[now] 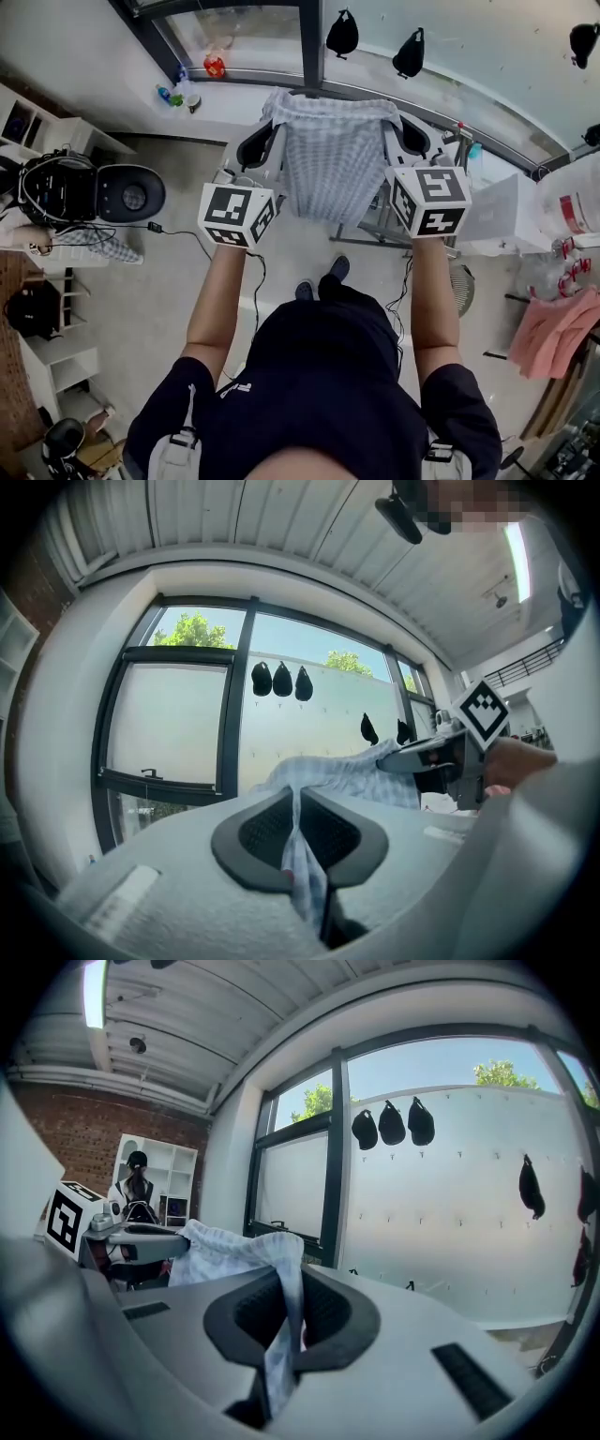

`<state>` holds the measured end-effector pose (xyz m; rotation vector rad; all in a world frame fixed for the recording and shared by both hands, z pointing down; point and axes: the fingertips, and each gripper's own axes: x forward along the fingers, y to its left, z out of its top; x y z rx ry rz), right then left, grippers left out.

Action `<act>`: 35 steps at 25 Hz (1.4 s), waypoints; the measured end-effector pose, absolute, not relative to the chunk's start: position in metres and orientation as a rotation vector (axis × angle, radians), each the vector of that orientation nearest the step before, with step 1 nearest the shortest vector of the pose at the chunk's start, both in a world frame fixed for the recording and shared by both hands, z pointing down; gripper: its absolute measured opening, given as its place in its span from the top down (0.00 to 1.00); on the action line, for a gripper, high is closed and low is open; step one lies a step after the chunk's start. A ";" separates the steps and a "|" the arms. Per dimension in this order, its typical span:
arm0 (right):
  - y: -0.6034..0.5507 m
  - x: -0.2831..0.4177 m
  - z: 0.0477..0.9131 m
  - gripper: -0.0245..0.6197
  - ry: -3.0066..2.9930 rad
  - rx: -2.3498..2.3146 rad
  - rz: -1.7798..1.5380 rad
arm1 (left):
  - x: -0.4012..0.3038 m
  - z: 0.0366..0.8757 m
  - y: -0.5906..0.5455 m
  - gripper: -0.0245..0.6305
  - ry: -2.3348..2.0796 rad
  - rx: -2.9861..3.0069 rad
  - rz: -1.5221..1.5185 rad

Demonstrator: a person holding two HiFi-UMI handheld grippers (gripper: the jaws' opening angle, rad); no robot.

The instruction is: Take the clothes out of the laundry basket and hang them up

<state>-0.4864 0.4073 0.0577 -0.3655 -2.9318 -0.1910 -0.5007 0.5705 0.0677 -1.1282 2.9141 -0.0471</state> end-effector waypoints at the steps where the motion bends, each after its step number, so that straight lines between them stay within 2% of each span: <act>1: 0.402 -0.496 0.054 0.94 -2.937 -0.371 -0.193 | -0.511 0.064 0.565 0.92 2.914 -1.123 -0.048; 12: 0.346 -0.600 0.022 0.94 -2.937 -0.436 -0.258 | -0.622 0.027 0.507 0.92 2.943 -1.077 -0.066; 19: 0.321 -0.673 0.039 0.94 -2.884 -0.369 -0.221 | -0.698 0.038 0.482 0.92 2.964 -1.150 -0.083; 27: 0.286 -0.764 0.139 0.94 -2.707 -0.229 -0.191 | -0.802 0.146 0.445 0.92 3.084 -1.362 -0.044; 35: 0.261 -0.808 0.269 0.94 -2.522 -0.157 -0.067 | -0.849 0.276 0.419 0.92 3.233 -1.554 -0.078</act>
